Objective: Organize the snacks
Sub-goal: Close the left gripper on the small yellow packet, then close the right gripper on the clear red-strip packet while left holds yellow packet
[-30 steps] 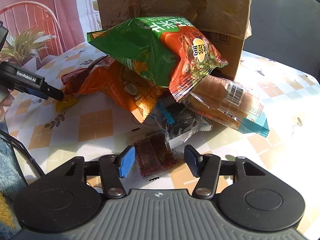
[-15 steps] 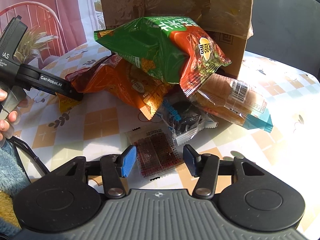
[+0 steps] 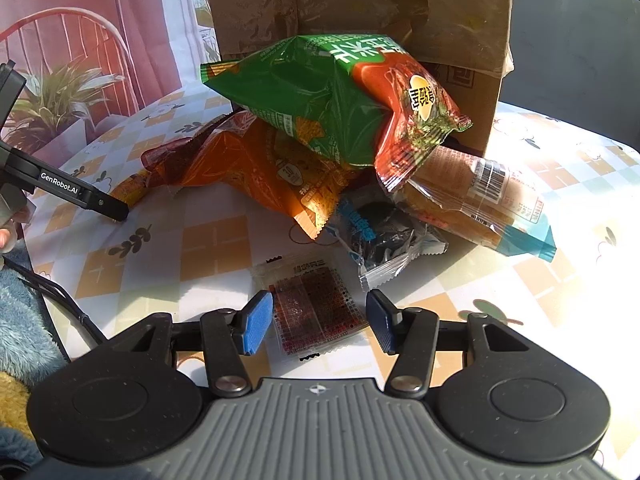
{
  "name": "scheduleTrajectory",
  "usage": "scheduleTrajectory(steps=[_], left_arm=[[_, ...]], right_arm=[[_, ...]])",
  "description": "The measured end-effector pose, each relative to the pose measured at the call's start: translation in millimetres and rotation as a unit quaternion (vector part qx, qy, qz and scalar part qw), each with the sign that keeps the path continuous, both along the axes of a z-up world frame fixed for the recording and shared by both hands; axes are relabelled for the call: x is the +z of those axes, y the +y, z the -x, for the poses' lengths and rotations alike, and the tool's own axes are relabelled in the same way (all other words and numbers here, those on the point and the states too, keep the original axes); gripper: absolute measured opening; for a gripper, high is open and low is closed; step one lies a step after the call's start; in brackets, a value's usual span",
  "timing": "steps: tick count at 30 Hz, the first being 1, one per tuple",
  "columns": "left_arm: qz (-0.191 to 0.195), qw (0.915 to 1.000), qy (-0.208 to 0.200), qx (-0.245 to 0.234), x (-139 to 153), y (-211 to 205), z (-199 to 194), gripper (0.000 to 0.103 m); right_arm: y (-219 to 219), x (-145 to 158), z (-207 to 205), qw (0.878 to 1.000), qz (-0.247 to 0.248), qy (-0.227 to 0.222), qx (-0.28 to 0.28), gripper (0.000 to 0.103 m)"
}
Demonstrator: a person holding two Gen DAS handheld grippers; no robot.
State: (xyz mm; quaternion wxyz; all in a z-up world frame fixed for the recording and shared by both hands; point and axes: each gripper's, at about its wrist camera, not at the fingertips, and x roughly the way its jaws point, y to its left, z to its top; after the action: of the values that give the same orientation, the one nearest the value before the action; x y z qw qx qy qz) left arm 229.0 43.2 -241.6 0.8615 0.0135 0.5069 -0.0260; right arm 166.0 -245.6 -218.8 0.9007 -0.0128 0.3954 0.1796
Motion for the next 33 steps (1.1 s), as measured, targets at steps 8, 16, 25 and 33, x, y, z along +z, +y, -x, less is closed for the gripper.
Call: scheduleTrajectory(steps=[8,16,25,33], left_arm=[[-0.017,0.9985,-0.041,-0.031,-5.8,-13.0,-7.9,0.083],[0.012,0.9959,-0.058,-0.069,-2.7,-12.3,11.2,0.036],[0.043,0.9947,-0.058,-0.073,-4.7,-1.6,27.3,0.035],[0.058,0.9931,-0.072,-0.072,-7.5,2.1,26.8,0.035]], right_arm=[[7.6,0.2,-3.6,1.000,0.019,0.003,0.019,0.060],[22.1,-0.6,-11.4,0.998,0.036,0.002,0.048,0.061],[34.8,-1.2,-10.8,0.998,0.050,0.014,0.046,0.060],[42.9,0.7,-7.9,0.997,0.051,0.022,0.049,0.052]])
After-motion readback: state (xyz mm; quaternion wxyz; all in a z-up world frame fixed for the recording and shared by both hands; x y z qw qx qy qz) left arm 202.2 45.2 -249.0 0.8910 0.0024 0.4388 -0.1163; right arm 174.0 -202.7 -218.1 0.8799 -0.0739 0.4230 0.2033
